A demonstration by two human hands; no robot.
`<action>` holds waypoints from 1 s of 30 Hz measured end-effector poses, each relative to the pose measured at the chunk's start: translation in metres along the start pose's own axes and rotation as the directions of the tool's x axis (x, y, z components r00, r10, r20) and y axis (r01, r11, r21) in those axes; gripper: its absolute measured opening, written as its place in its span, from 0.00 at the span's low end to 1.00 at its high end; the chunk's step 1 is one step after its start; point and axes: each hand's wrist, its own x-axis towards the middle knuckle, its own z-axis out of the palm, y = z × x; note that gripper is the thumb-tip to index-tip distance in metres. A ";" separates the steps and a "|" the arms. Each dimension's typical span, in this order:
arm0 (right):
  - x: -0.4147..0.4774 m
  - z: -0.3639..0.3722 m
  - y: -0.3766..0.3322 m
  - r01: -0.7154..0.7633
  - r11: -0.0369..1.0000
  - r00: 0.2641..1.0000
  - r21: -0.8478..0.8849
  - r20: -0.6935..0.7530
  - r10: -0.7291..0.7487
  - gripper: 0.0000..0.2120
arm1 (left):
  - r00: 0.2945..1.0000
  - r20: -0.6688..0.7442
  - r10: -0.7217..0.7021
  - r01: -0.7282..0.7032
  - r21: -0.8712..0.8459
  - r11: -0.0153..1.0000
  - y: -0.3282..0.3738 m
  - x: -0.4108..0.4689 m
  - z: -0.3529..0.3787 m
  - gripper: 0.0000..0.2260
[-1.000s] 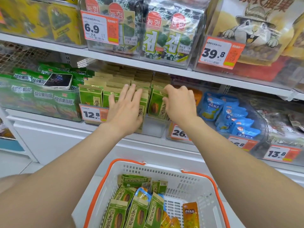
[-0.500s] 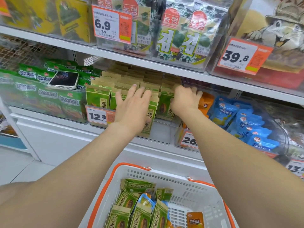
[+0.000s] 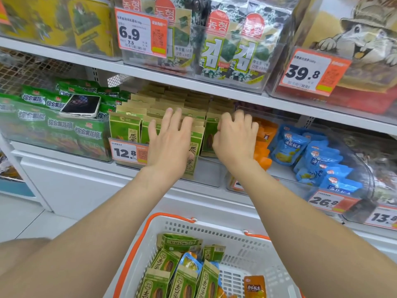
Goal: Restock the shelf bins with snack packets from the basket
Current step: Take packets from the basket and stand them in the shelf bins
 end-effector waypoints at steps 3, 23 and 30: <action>-0.024 -0.010 0.002 0.104 0.967 0.992 0.233 -0.093 -0.084 0.07 | 0.990 -0.124 -0.060 0.061 0.008 0.998 0.004 -0.011 0.004 0.38; -0.246 0.079 0.130 -0.019 0.979 0.441 0.201 0.881 -0.172 0.16 | 0.446 0.846 0.293 -0.391 -0.110 0.914 0.049 -0.144 0.108 0.04; -0.318 0.120 0.150 0.208 0.977 0.249 0.035 0.965 -0.087 0.13 | 0.300 0.906 0.300 -0.433 -0.151 0.889 0.058 -0.171 0.142 0.12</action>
